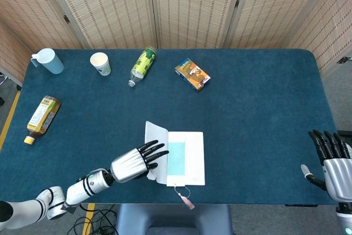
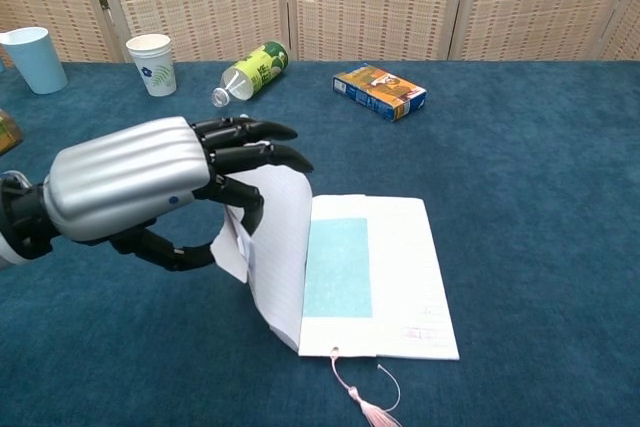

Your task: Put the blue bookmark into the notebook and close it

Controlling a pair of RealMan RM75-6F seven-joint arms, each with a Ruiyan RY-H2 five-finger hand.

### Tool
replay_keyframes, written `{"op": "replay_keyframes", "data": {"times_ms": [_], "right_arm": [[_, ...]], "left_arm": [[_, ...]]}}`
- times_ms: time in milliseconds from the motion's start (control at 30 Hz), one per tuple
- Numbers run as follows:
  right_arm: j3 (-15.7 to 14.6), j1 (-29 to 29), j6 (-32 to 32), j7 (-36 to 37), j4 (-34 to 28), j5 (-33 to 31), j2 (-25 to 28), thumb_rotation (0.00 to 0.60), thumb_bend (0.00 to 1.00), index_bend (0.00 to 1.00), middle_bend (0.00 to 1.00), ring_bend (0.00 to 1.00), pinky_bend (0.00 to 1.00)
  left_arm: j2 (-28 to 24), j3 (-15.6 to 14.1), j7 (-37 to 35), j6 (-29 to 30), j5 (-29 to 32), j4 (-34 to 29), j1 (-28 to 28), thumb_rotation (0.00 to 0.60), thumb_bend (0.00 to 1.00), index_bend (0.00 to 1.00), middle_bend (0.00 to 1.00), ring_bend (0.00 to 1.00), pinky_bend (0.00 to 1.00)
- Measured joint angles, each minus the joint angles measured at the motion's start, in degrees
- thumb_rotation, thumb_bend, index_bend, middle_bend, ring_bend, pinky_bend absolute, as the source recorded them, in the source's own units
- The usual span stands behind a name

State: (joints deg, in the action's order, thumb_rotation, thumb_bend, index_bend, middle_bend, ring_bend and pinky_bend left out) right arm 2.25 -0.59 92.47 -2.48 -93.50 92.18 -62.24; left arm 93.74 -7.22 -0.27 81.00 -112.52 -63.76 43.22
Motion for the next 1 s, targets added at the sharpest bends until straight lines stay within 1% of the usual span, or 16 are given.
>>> {"op": "replay_keyframes", "data": {"times_ms": [133,267,633,700,733,800,867,900,967,1000], "right_arm": [[-0.1,-0.35,0.4,0.18,0.15,-0.09,-0.06,0.6,0.23,0.0,0.1,0.05,0.06],[-0.16,-0.61,0.8,0.32,0.26,-0.04,-0.13,0.6,0.23,0.0,0.1,0.05,0.06],[-0.21,-1.09,1.34,0.92,0.76,-0.12,-0.16,0.6,0.23,0.0,0.1,0.05,0.06],[-0.23,-1.1,1.33,1.04,0.87,-0.1,-0.2,0.6,0.23,0.0,0.1,0.05,0.06],[-0.24,-1.11,1.31,1.09,0.92,-0.07,-0.22,0.6,0.23,0.0,0.1,0.05,0.06],[-0.25,-1.15,1.38,1.19,0.98,-0.05,-0.24,0.6,0.23,0.0,0.1,0.05,0.06],[-0.21,-1.25,1.52,1.3,1.05,-0.13,-0.24,0.6,0.23,0.0,0.1,0.05,0.06],[-0.2,-1.31,1.59,1.36,1.1,-0.16,-0.25,0.6,0.23,0.0,0.1,0.05,0.06],[-0.18,-1.42,1.68,1.46,1.22,-0.27,-0.26,0.6,0.23,0.0,0.1,0.05,0.06],[-0.17,-1.46,1.73,1.51,1.24,-0.31,-0.25,0.6,0.23,0.0,0.1,0.05,0.06]], "left_arm": [[-0.88,1.09,2.83,-1.25,-1.38,-3.21,2.23,0.6,0.55,0.67,0.17,0.02,0.15],[-1.81,2.51,5.95,-3.78,-2.26,-6.13,4.66,0.6,0.55,0.64,0.17,0.02,0.15],[-1.8,4.97,13.33,-12.26,-1.76,-10.21,8.83,0.6,0.55,0.54,0.15,0.02,0.15],[-1.21,5.55,15.04,-13.19,-1.57,-10.26,9.42,0.6,0.54,0.49,0.14,0.02,0.15],[-0.83,5.89,15.78,-13.57,-1.42,-10.23,9.66,0.6,0.54,0.46,0.14,0.02,0.15],[0.19,6.78,17.23,-14.47,-0.66,-10.13,10.07,0.6,0.5,0.34,0.11,0.02,0.15],[0.82,7.59,18.64,-15.21,0.43,-10.13,10.19,0.6,0.42,0.18,0.09,0.02,0.15],[1.08,7.94,19.2,-15.5,1.02,-10.18,10.19,0.6,0.39,0.12,0.07,0.01,0.15],[1.71,8.7,20.07,-15.98,2.56,-10.42,10.1,0.6,0.37,0.07,0.06,0.02,0.15],[1.94,8.98,20.13,-16.1,3.24,-10.54,9.99,0.6,0.37,0.06,0.06,0.02,0.15]]}}
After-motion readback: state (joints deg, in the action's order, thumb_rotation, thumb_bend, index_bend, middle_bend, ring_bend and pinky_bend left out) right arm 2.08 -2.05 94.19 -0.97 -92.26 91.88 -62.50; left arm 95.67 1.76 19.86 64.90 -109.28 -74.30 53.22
